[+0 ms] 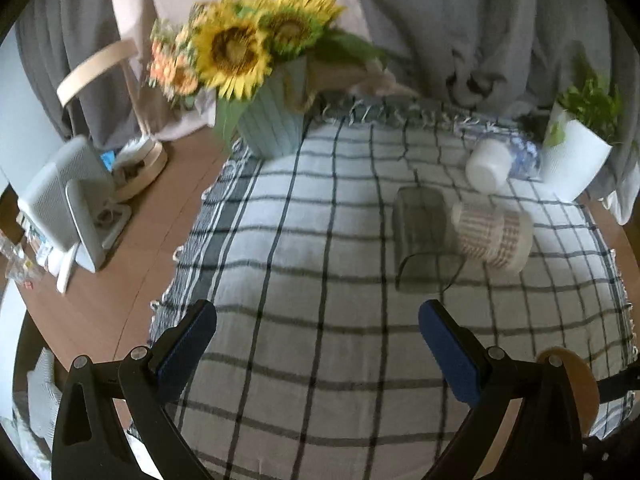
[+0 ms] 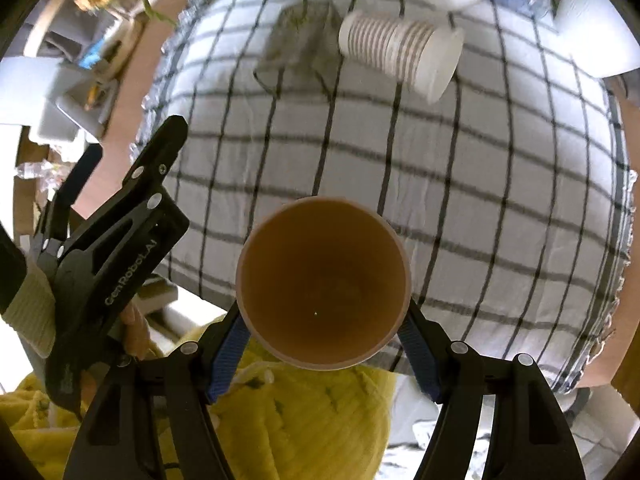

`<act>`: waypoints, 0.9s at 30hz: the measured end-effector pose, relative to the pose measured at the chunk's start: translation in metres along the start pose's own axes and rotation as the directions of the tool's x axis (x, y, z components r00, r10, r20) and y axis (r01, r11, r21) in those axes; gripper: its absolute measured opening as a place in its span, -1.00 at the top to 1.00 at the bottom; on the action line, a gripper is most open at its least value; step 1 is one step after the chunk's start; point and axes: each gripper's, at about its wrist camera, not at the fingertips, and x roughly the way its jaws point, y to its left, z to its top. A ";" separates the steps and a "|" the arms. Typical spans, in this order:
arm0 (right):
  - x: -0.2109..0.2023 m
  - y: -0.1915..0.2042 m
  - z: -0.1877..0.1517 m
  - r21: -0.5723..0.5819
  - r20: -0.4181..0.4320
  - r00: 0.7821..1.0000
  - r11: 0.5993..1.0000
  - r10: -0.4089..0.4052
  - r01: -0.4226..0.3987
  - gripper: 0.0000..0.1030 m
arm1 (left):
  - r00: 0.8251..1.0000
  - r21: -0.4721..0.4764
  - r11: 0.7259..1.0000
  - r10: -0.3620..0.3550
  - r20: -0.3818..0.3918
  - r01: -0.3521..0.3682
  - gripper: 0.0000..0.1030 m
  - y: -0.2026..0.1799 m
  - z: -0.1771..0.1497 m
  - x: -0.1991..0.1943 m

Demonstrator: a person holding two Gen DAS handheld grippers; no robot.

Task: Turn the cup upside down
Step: 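Rotate the held pink cup with the right gripper, rim toward the table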

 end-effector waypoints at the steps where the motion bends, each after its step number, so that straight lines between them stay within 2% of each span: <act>1: 0.006 0.001 0.003 0.003 -0.009 1.000 1.000 -0.011 0.011 -0.38 | 1.000 -0.011 1.000 0.004 -0.014 -0.004 -1.00 0.004 0.000 0.004; 3: 0.016 0.001 0.011 0.012 -0.008 0.999 0.999 -0.035 0.035 -0.38 | 0.999 -0.045 0.999 0.018 -0.049 -0.020 -1.00 0.014 -0.001 0.014; 5: 0.013 0.007 0.020 0.006 0.030 0.997 0.998 -0.066 0.066 -0.38 | 0.997 -0.080 0.996 0.032 -0.070 -0.038 -1.00 0.025 -0.001 0.020; 13: 0.030 0.006 0.049 0.038 0.092 0.990 0.994 -0.103 0.100 -0.36 | 0.993 -0.139 0.987 0.065 -0.095 -0.078 -1.00 0.047 0.005 0.034; 20: 0.043 0.001 0.057 0.067 0.152 0.981 0.992 -0.118 0.109 -0.36 | 0.989 -0.019 0.998 0.059 -0.134 -0.062 -1.00 0.030 0.002 0.045; 27: 0.045 0.004 0.047 0.066 0.211 0.971 0.992 -0.117 0.105 -0.39 | 0.990 0.020 0.998 0.057 -0.133 -0.055 -1.00 0.025 0.000 0.041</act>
